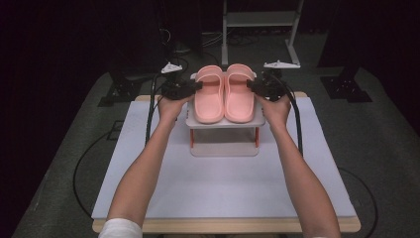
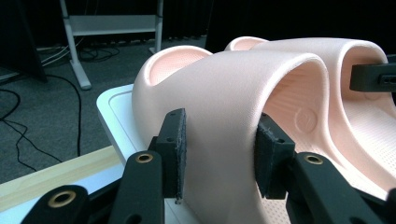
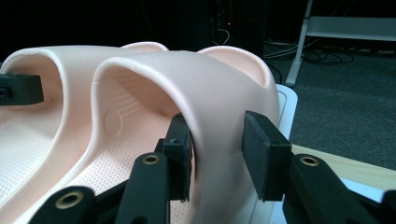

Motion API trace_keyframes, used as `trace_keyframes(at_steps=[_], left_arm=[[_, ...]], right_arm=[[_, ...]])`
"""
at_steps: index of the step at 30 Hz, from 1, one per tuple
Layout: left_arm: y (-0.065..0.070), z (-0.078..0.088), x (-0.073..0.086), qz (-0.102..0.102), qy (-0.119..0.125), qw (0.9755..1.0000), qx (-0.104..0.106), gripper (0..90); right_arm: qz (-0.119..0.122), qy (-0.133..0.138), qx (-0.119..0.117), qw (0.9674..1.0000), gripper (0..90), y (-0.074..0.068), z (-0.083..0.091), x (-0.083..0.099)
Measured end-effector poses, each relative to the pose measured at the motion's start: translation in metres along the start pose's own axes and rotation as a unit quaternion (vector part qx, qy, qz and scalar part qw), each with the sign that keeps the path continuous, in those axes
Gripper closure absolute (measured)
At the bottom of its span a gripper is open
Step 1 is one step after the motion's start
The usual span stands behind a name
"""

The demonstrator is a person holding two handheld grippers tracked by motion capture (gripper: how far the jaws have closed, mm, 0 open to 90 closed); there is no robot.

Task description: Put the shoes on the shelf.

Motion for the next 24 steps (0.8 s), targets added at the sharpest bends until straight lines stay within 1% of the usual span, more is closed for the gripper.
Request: trace_keyframes(at_steps=[5,6,10,15,19,24], left_arm=[[0.0001,0.0005,-0.0004,0.005,0.0,1.0,0.003,58.4],[0.0,0.0004,-0.0006,0.003,-0.001,1.0,0.002,58.4],[0.0,0.0009,-0.0006,0.003,-0.002,1.0,0.003,57.8],[0.0003,0.0027,-0.0022,0.008,0.003,0.9999,0.007,57.5],[0.0015,0.0033,-0.004,0.006,0.007,1.0,0.003,55.1],[0.0022,0.0029,-0.002,0.007,0.002,1.0,0.003,52.7]], right_arm=[[-0.009,-0.001,-0.005,1.0,61.2,0.0007,0.0004,0.0],[-0.01,-0.001,-0.005,0.9999,61.0,0.0008,0.0005,-0.0001],[-0.01,-0.001,-0.007,0.9999,59.9,0.0008,0.0008,-0.0002],[-0.01,0.0,-0.013,0.9999,59.3,0.0009,0.0021,-0.0009],[-0.011,0.004,-0.012,0.9999,56.8,0.0014,0.0046,-0.0018],[-0.017,0.004,-0.009,0.9998,53.6,0.0055,0.0082,0.0023]])
Point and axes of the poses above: each handheld gripper's, and its own axes: z roughly backward along the jaws, x roughly out of its underside, y roughly to its right, the point moved 7 cm from there along -z, roughly forward along the jaws, and after that the axes turned 10 degrees about y, right-handed, at the moved point
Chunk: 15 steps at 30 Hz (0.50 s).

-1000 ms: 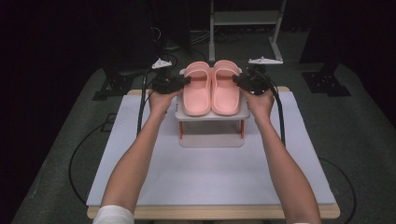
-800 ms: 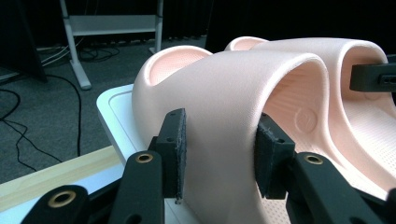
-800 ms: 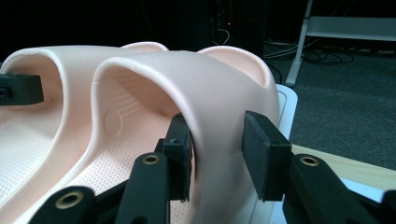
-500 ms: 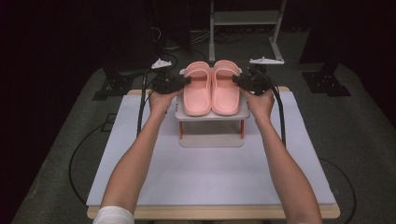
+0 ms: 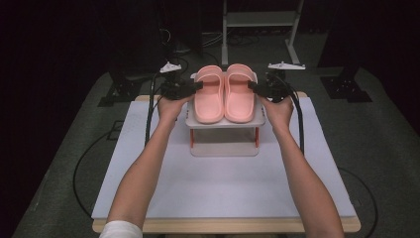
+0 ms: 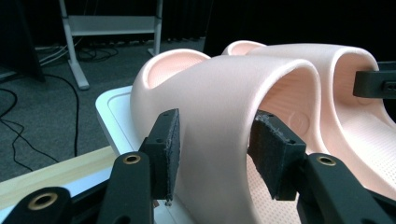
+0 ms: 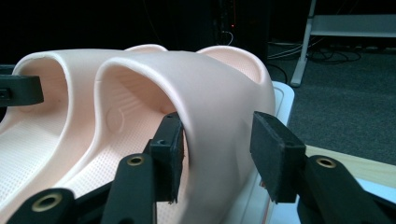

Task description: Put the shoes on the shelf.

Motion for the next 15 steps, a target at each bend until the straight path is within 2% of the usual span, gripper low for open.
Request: trace_keyframes(at_steps=[11,15], left_arm=[[-0.0026,0.0058,-0.0007,0.001,0.008,1.0,-0.002,50.0],[-0.0026,0.0102,-0.0017,0.001,0.01,0.9999,-0.002,48.4]], right_arm=[[-0.007,0.004,-0.008,0.9999,50.9,0.0003,0.0054,0.0001],[-0.002,0.002,-0.011,0.9999,50.1,-0.0018,0.0065,0.0003]])
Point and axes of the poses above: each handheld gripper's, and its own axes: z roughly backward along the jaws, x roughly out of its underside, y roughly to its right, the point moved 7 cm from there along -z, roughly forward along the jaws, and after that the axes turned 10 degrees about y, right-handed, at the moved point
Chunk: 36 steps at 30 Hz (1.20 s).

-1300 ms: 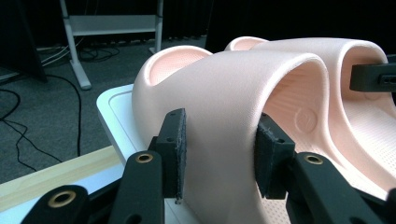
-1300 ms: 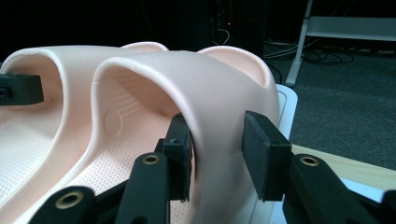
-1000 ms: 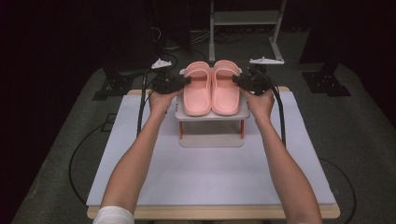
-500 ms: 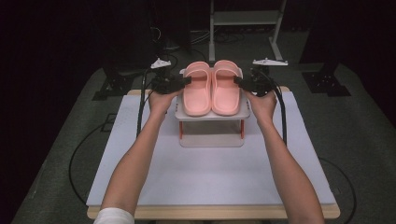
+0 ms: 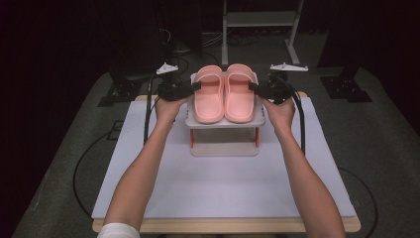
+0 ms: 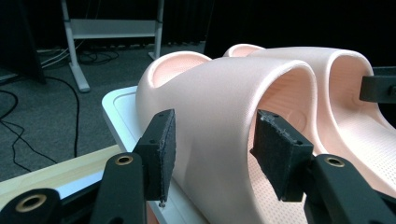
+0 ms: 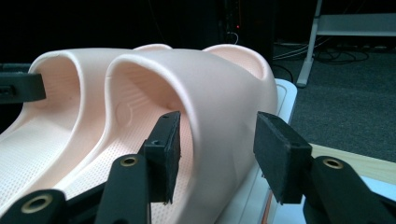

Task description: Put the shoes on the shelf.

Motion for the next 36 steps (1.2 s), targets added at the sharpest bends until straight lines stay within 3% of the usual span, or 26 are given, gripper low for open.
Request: trace_keyframes(at_steps=[13,36], left_arm=[[0.011,0.009,-0.002,-0.015,0.008,0.9998,0.01,47.3],[0.023,0.028,0.007,-0.021,0.015,0.9993,0.028,46.1]], right_arm=[[0.002,0.005,-0.009,0.9999,48.8,-0.004,0.01,-0.002],[0.016,0.011,-0.017,0.9997,46.7,-0.003,0.038,0.007]])
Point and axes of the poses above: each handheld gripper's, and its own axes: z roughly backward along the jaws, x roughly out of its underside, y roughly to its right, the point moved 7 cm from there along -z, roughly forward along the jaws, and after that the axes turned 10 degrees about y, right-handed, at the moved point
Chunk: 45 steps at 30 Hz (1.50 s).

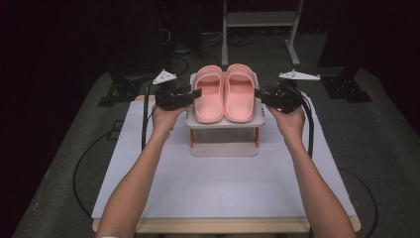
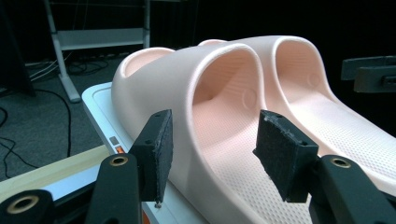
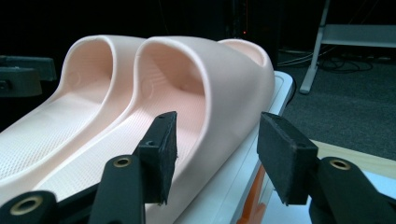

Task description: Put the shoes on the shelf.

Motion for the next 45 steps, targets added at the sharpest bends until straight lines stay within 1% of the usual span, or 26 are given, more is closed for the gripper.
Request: trace_keyframes(at_steps=[3,6,11,15,18,20,27,30,40,45], left_arm=[[0.001,0.002,0.001,-0.001,-0.003,1.0,0.0,45.5],[0.003,0.005,0.002,0.0,0.0,1.0,0.001,45.4],[0.005,0.01,0.003,0.0,-0.001,1.0,0.002,44.8],[0.007,0.014,0.004,0.007,0.004,0.9999,0.006,44.4],[0.007,0.016,0.005,0.003,0.0,1.0,0.006,44.3],[0.008,0.018,0.005,0.004,0.004,1.0,0.006,43.8],[0.01,0.024,0.009,0.002,0.002,1.0,0.005,43.3],[0.01,0.027,0.011,0.0,0.0,1.0,0.004,41.2],[0.013,0.032,0.016,0.002,0.003,1.0,0.005,39.8],[0.014,0.035,0.017,0.0,0.004,1.0,0.006,39.1]], right_arm=[[0.007,0.001,-0.001,1.0,46.5,-0.002,0.003,0.001],[0.013,0.002,-0.003,0.9999,46.4,-0.004,0.005,0.002],[0.015,0.004,-0.008,0.9999,45.8,-0.007,0.009,0.005],[0.018,0.004,-0.009,0.9998,44.9,-0.008,0.012,0.007],[0.017,0.003,-0.01,0.9998,44.9,-0.008,0.014,0.008],[0.018,0.005,-0.01,0.9998,44.8,-0.009,0.016,0.008],[0.014,0.007,-0.014,0.9998,44.3,-0.009,0.021,0.011],[0.016,0.007,-0.015,0.9997,43.8,-0.011,0.023,0.013],[0.012,0.005,-0.018,0.9997,43.0,-0.012,0.029,0.021],[0.016,0.008,-0.02,0.9996,42.9,-0.012,0.031,0.022]])
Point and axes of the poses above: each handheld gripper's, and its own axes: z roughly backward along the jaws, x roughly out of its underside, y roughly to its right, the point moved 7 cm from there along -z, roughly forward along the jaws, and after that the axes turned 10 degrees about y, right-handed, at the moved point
